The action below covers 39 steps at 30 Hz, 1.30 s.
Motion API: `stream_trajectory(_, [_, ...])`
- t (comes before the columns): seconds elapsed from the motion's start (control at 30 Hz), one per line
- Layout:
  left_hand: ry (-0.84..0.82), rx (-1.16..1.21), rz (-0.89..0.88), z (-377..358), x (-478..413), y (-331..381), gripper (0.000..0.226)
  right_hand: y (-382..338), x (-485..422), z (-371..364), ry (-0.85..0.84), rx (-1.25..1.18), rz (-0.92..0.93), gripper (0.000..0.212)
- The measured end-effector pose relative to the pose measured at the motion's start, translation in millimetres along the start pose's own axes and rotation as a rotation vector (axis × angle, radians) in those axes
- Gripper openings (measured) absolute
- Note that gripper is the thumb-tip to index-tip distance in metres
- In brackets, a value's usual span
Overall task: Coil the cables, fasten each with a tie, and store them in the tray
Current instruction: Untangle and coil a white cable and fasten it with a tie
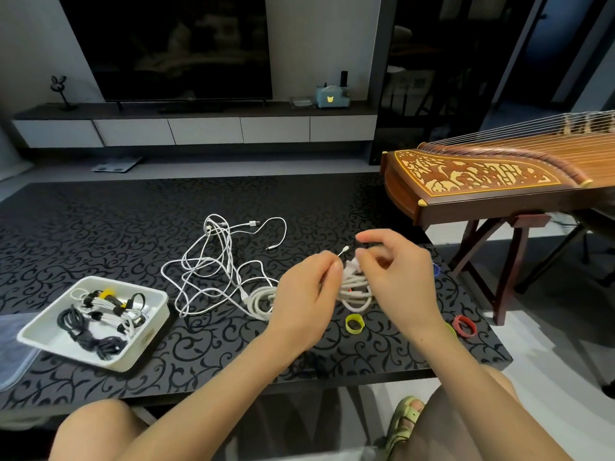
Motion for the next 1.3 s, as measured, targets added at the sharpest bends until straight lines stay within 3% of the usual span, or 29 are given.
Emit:
stream_trajectory(0.1, [-0.084,-0.176,-0.176,8.2,1.0,-0.8,0.029,-1.3,-3.7,8.2,0.054,0.065,0.106,0.012])
stream_trajectory(0.33, [-0.368,-0.279,-0.173,6.7,-2.3,1.2,0.036,-11.0,-19.3,5.6,-0.093,0.213,0.244,0.023])
stream_trajectory(0.4, [-0.428,-0.129,-0.02,6.5,-5.7,0.3,0.035,-8.0,-23.4,2.4,-0.1,0.182,0.178,0.026])
stream_trajectory(0.53, [-0.401,0.095,0.133,5.1,-6.9,-0.2,0.004,-1.1,-28.9,-2.3,-0.089,0.071,0.018,0.025])
stream_trajectory(0.63, [-0.418,0.109,0.104,5.2,-5.0,-0.4,0.002,1.6,-34.7,-5.3,-0.195,-0.077,-0.198,0.027])
stream_trajectory(0.73, [-0.459,0.157,0.083,7.6,-4.8,0.9,0.015,3.8,-38.7,-7.1,-0.307,-0.218,-0.431,0.028])
stream_trajectory(0.87, [-0.488,0.435,0.174,5.5,-7.2,3.0,0.016,5.9,-44.7,-5.0,-0.371,-0.365,-0.608,0.026])
stream_trajectory(1.1, [-0.526,0.908,0.339,-7.3,-10.5,2.6,0.019,14.0,-46.7,9.0,-0.642,-0.65,-0.967,0.016])
stream_trajectory(1.2, [-0.457,1.023,0.373,-11.3,-10.4,1.0,0.022,21.8,-37.8,13.0,-0.77,-0.821,-0.983,0.023])
stream_trajectory(1.3, [-0.368,0.984,0.363,-13.9,-10.4,-0.7,0.021,37.2,-23.4,15.1,-0.664,-1.005,-0.968,0.032])
Point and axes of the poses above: each hand's wrist, its own x-axis away from the middle knuckle, its own z-axis out of the back of the hand, y = z × x, the point moved 1 cm from there along -x, towards the middle knuckle, and after that the axes turned 2 degrees about -y, right-handed, at the moved point
